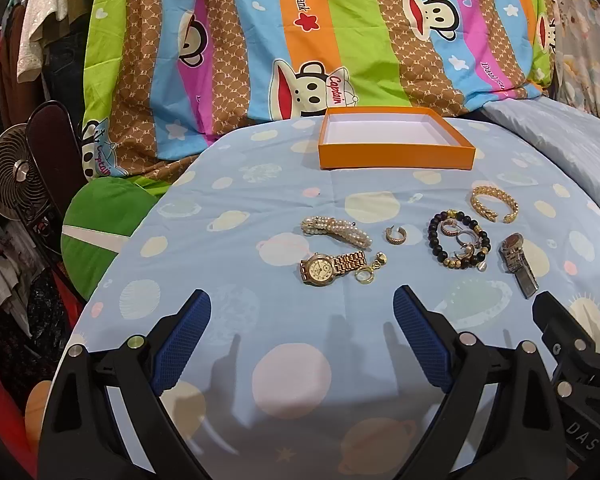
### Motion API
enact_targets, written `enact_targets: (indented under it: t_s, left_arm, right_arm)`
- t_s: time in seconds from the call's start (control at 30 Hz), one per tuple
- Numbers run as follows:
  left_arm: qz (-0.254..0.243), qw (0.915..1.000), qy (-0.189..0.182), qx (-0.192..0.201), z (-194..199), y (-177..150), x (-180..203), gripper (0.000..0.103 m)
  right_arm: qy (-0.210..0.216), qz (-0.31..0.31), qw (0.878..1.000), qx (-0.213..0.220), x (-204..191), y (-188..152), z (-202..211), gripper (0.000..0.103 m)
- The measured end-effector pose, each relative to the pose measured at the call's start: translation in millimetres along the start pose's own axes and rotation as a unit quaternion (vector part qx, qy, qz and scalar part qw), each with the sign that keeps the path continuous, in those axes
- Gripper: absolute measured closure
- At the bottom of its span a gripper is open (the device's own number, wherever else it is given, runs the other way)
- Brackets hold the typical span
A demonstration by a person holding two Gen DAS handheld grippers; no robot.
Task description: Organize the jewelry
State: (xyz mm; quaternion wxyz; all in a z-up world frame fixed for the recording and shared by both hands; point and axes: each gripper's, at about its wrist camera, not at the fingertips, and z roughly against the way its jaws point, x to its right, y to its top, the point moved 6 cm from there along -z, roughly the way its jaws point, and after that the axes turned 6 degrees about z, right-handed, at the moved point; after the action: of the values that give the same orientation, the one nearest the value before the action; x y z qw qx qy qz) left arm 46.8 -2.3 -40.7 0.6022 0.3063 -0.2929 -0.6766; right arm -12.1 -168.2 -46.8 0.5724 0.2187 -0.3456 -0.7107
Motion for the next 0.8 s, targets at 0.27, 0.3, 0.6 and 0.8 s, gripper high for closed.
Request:
enact_targets:
  t_s: [0.27, 0.3, 0.6, 0.8]
  left_arm:
    - [0.000, 1.0000, -0.003, -0.002, 0.6, -0.1, -0.2, 0.013]
    - [0.000, 1.0000, -0.004, -0.002, 0.7, -0.1, -0.1, 0.013]
    - [0.000, 1.0000, -0.005, -0.003, 0.5, 0.6, -0.7, 0.013]
    - [0.000, 1.0000, -0.005, -0.003, 0.5, 0.6, -0.8, 0.013]
  right_arm:
    - [0.000, 0.000, 1.000, 0.000, 0.0, -0.2, -0.1, 0.005]
    - [0.000, -0.001, 1.000, 0.000, 0.1, -0.3, -0.2, 0.005]
    - [0.001, -0.001, 1.000, 0.000, -0.4, -0.1, -0.2, 0.005]
    - [0.001, -0.001, 1.000, 0.000, -0.5, 0.0, -0.3, 0.005]
